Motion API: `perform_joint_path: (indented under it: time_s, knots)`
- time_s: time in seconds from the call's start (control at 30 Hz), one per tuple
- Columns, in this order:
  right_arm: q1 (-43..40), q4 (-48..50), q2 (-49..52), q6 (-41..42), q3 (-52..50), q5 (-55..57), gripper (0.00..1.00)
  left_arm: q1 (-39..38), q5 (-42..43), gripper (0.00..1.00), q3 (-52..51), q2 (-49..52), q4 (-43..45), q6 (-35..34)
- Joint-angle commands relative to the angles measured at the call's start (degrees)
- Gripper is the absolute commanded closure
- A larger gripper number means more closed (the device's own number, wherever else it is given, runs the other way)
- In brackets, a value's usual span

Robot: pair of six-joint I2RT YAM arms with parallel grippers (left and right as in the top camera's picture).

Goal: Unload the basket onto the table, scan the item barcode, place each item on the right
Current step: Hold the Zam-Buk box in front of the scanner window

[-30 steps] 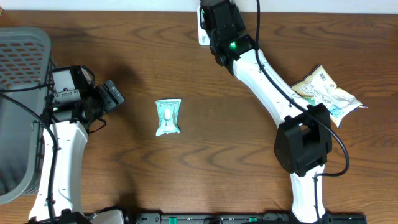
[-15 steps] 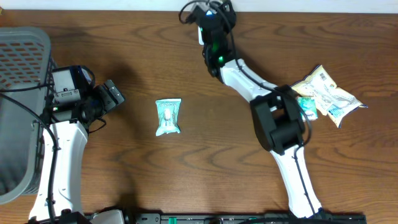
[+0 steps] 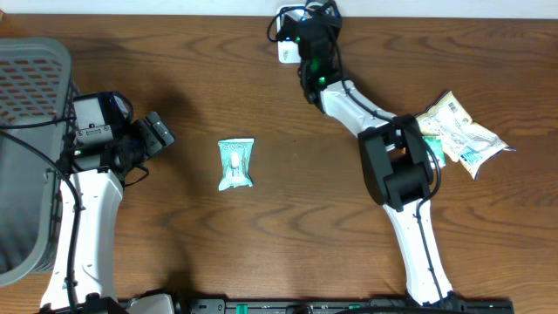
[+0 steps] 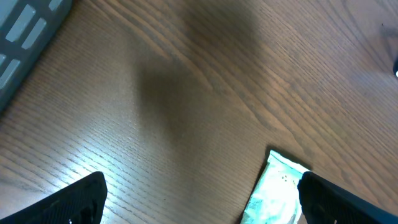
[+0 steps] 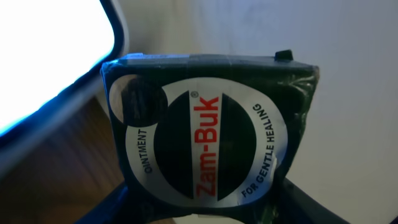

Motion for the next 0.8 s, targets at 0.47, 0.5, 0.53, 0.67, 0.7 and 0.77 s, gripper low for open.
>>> perform_joint_path:
  time_s: [0.47, 0.5, 0.53, 0.67, 0.7, 0.77]
  knots:
    - [0.98, -0.20, -0.66, -3.02, 0.37, -5.64, 0.48, 0.24, -0.57, 0.02, 0.24, 0.02, -0.13, 0.52]
    - [0.98, -0.20, -0.66, -3.02, 0.37, -5.64, 0.48, 0.24, -0.57, 0.02, 0.24, 0.02, -0.13, 0.52]
    - [0.98, -0.20, -0.66, -2.97, 0.37, -5.77, 0.48, 0.24, -0.57, 0.02, 0.24, 0.02, -0.13, 0.52]
    - [0.98, -0.24, -0.66, -2.54, 0.37, -6.25, 0.50, 0.24, -0.57, 0.02, 0.24, 0.02, -0.15, 0.52]
    - [0.98, -0.26, -0.66, -2.54, 0.37, -6.23, 0.51, 0.24, -0.57, 0.02, 0.24, 0.02, -0.13, 0.52]
    - [0.90, -0.26, -0.66, -2.54, 0.37, -6.25, 0.51, 0.24, -0.57, 0.02, 0.24, 0.02, -0.13, 0.52]
